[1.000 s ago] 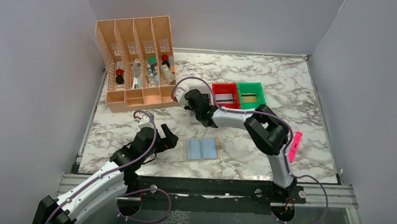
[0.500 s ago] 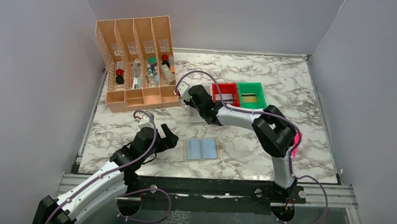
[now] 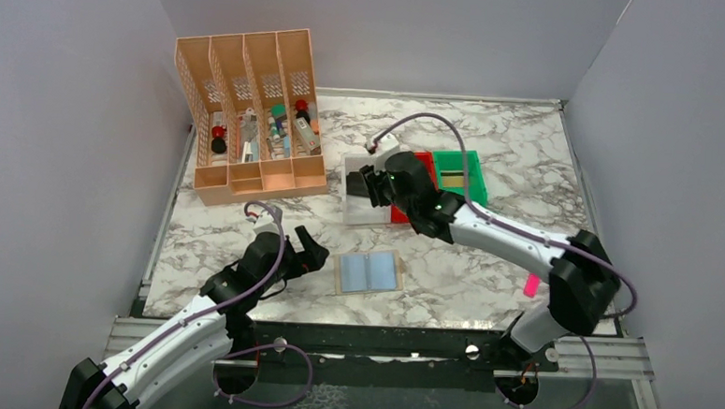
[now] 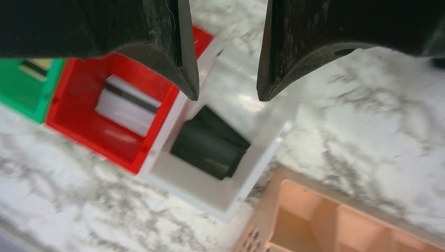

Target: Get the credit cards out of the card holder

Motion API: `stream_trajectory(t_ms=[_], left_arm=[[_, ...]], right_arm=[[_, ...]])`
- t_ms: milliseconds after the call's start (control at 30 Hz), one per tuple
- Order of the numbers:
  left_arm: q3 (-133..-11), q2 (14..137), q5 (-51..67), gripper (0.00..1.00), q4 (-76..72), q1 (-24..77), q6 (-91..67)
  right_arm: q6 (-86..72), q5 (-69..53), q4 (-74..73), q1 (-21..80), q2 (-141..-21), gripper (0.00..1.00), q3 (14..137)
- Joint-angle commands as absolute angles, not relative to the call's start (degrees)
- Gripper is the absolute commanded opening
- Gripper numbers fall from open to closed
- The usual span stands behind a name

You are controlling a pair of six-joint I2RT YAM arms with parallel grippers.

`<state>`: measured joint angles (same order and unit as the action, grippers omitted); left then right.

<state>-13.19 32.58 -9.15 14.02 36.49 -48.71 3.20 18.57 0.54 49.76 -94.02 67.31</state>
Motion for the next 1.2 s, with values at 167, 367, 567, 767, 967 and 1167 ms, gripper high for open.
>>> stream_trajectory(t_ms=[167,367,567,767,967,1167], left_arm=[[-12.75,29.00,-7.83,0.99,15.61,36.39,-51.36],[-11.12,24.24,-8.09,0.99,16.70,36.40,-54.33],[-11.14,21.91,-7.99,0.99,17.01,36.39,-55.02],[-11.70,24.17,-7.69,0.99,17.12,36.39,-54.52],[-12.78,27.62,-8.22,0.99,17.08,36.39,-53.68],[-12.46,29.24,-8.01,0.99,16.17,36.40,-53.88]], right_arm=[[-30.64,-4.39,0.33,51.08,-81.90,0.50,45.50],[-35.91,9.91,-4.43,62.29,-80.82,0.50,43.50],[-36.36,19.24,-7.18,68.20,-81.90,0.54,44.93],[-36.17,19.36,-7.36,71.09,-86.80,0.55,47.19],[-35.26,20.31,-8.20,72.35,-90.85,0.56,51.05],[-34.77,22.32,-9.12,72.77,-93.98,0.61,53.22]])
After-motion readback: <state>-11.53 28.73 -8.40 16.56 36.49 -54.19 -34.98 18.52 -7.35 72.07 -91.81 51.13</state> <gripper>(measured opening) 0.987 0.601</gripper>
